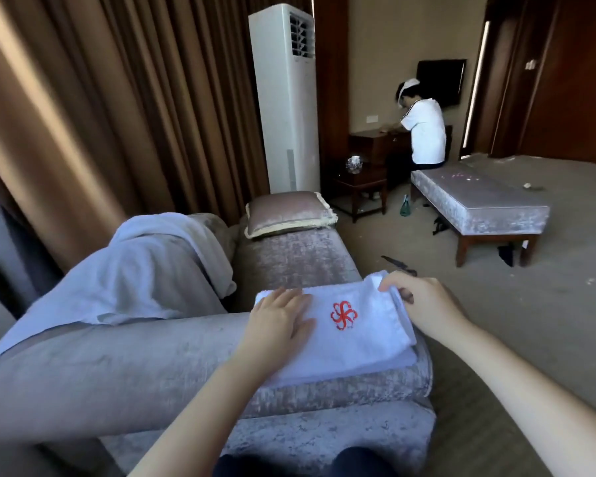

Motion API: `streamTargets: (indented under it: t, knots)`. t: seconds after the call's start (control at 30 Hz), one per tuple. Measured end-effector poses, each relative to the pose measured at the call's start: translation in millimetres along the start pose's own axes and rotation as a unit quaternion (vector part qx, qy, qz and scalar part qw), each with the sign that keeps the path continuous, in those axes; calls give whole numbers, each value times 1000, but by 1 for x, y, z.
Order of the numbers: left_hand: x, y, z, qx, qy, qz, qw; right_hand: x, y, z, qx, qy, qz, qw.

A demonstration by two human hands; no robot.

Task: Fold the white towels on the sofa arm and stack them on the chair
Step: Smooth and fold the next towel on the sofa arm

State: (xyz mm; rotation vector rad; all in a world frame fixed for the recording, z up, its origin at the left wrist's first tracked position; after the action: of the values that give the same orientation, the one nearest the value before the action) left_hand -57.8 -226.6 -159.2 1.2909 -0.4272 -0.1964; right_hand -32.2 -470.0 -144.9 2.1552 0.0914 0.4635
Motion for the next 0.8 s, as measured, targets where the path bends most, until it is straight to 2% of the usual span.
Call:
streamTargets:
  t: [0.07, 0.2, 0.27, 0.37, 0.5, 0.57, 0.7, 0.77, 0.8]
  knots:
    - [-2, -22, -5, 53, 19, -33, 998, -1, -10, 9, 44, -7, -2, 999]
    - [-6, -33, 0, 121, 25, -12, 992, 8, -12, 26, 233, -97, 33, 967]
    - [-4, -35, 2, 135, 28, -4, 990, 15, -13, 18, 260, -123, 20, 958]
    - [-5, -38, 3, 147, 31, 1, 989, 24, -19, 13, 199, -145, 22, 969]
    - [-5, -34, 1, 122, 50, 9, 991, 38, -7, 2, 242, -74, 70, 965]
    - [-4, -33, -1, 119, 66, 13, 991, 42, -10, 3, 222, -60, 71, 970]
    - [-4, -37, 0, 114, 75, -1, 991, 37, -45, 26, 182, -135, 27, 974]
    - [-1, -28, 2, 107, 66, 20, 992, 34, -41, 18, 87, -125, 39, 988]
    - [2, -20, 0, 99, 68, 30, 992, 31, -33, 6, 14, -96, 71, 993]
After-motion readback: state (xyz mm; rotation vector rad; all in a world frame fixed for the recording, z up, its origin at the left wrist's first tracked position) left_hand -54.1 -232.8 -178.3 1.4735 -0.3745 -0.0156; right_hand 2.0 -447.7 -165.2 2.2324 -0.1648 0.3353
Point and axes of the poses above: each hand's wrist, its own x-axis towards the middle knuckle, its own y-axis out of the back of the hand, z = x × y, the point moved 7 cm from there along x, towards the middle knuckle, and after that the axes turned 7 degrees about -z, right-handed, at the moved point
